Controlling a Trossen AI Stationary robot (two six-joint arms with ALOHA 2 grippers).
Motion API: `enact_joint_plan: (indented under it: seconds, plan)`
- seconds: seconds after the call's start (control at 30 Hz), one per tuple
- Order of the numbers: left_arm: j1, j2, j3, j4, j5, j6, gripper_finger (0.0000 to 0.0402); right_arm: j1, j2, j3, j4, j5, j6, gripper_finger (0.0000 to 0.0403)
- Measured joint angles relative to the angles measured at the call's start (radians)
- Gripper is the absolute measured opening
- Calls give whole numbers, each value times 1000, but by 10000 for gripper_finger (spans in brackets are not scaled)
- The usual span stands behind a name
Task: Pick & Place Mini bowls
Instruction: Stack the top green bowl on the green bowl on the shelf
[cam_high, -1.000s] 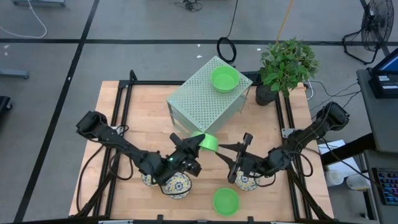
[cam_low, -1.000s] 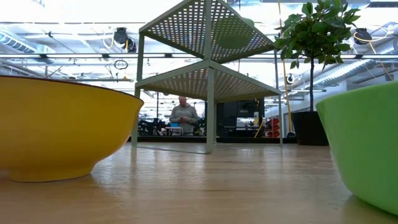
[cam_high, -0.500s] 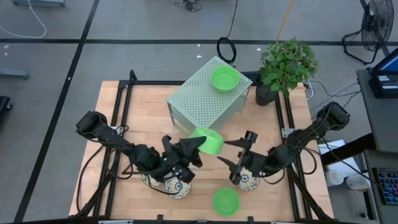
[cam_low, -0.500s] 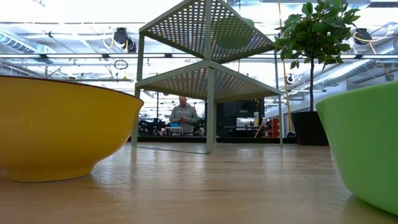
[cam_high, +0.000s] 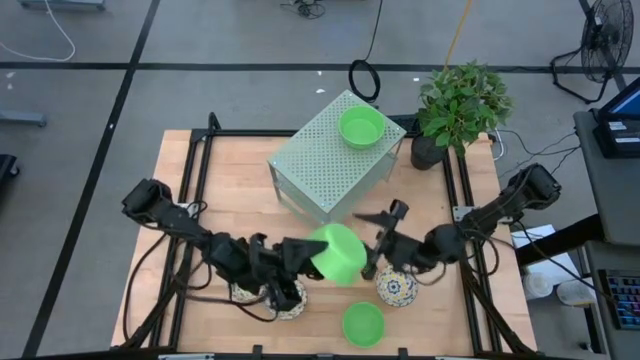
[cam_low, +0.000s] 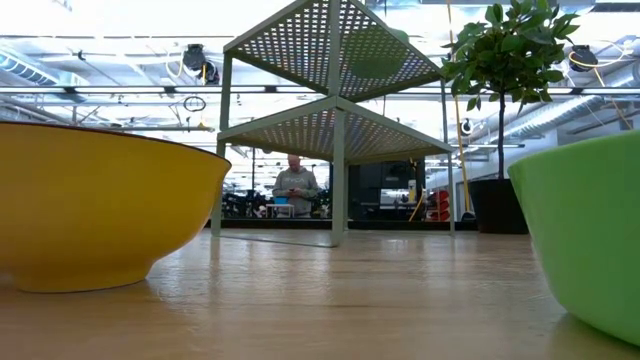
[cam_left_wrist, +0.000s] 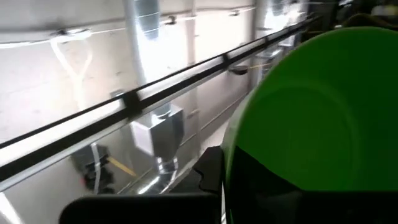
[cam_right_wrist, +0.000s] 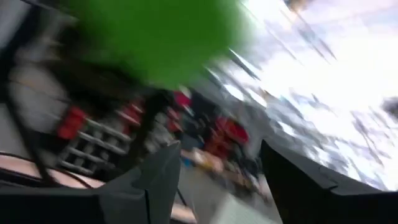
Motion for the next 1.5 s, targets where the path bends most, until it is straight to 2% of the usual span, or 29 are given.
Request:
enact_joint_plan:
  seconds: [0.23,0.43,0.63,0.7,0.93,0.97,1.03,1.17,1.23,1.33,1.4,1.5]
  plan:
    - [6,0,0,46,182,-119,29,-35,4,0,6,-278,-190,210]
    - [19,0,0,28,246,-249,7,-52,5,0,91,-436,-233,210]
    - [49,0,-1,-2,265,-364,26,-50,4,0,123,-539,-211,210]
    - [63,0,-1,-6,276,-403,29,-51,8,0,128,-541,-210,210]
    - [111,-1,-1,-18,316,-509,7,-52,11,0,182,-568,-186,210]
    - [112,-2,-1,-13,284,-512,9,-51,11,0,182,-542,-175,210]
    - [99,-3,-1,16,142,-530,16,-30,10,0,181,-419,-178,210]
    - [59,-8,20,122,-304,-643,9,8,8,1,180,-130,-220,210]
    - [52,-17,40,116,-467,-686,6,20,5,1,175,-34,-217,210]
    - [53,-19,83,15,-693,-707,14,42,-4,10,121,51,-213,210]
    - [66,-19,107,-99,-844,-783,18,55,-4,45,14,104,-198,210]
    - [79,-18,127,-253,-917,-893,12,72,-4,127,-281,197,-167,210]
